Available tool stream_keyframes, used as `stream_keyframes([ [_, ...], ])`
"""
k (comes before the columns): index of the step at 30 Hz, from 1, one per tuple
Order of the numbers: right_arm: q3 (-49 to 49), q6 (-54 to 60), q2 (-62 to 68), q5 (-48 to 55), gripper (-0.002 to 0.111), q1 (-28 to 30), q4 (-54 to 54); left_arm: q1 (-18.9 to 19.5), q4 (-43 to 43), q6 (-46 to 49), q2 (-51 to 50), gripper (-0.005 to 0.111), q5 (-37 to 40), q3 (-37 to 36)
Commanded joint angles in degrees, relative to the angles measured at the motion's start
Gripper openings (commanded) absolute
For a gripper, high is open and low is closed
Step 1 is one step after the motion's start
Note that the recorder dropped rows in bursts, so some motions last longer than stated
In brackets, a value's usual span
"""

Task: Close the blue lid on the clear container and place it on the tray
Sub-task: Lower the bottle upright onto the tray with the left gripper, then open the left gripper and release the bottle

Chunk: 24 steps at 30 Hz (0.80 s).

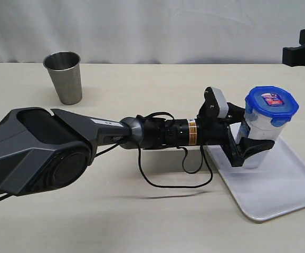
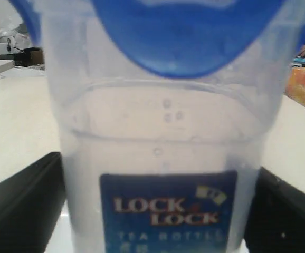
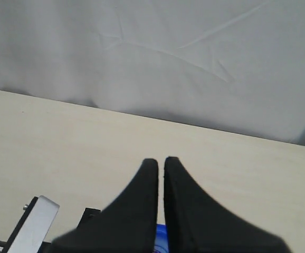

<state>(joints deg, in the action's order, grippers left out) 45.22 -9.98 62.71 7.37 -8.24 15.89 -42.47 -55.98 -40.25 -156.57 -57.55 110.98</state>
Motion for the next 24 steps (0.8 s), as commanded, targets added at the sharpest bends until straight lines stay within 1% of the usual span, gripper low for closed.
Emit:
stream_keyframes([
  [1, -0.2, 0.2, -0.2, 0.0, 0.004, 0.4, -0.2, 1.5, -2.0, -4.3, 0.6, 0.084, -1.9, 0.6],
  [4, -0.2, 0.2, -0.2, 0.2, 0.004, 0.4, -0.2, 2.3, -2.8, -5.3, 0.6, 0.084, -2.1, 0.6],
  [11, -0.2, 0.2, -0.2, 0.2, 0.004, 0.4, -0.2, 3.9, -11.5, -6.7, 0.6, 0.084, -6.2, 0.6],
  [16, -0.2, 0.2, -0.2, 0.3, 0.004, 0.4, -0.2, 4.4, -11.9, -6.7, 0.6, 0.084, -8.4, 0.6],
  [20, -0.2, 0.2, -0.2, 0.6, 0.004, 0.4, -0.2, 6.2, -12.3, -6.7, 0.6, 0.084, -9.6, 0.6],
  [24, -0.2, 0.2, -0.2, 0.6, 0.004, 0.4, -0.2, 8.3, -12.4, -10.4, 0.6, 0.084, -10.5, 0.6],
])
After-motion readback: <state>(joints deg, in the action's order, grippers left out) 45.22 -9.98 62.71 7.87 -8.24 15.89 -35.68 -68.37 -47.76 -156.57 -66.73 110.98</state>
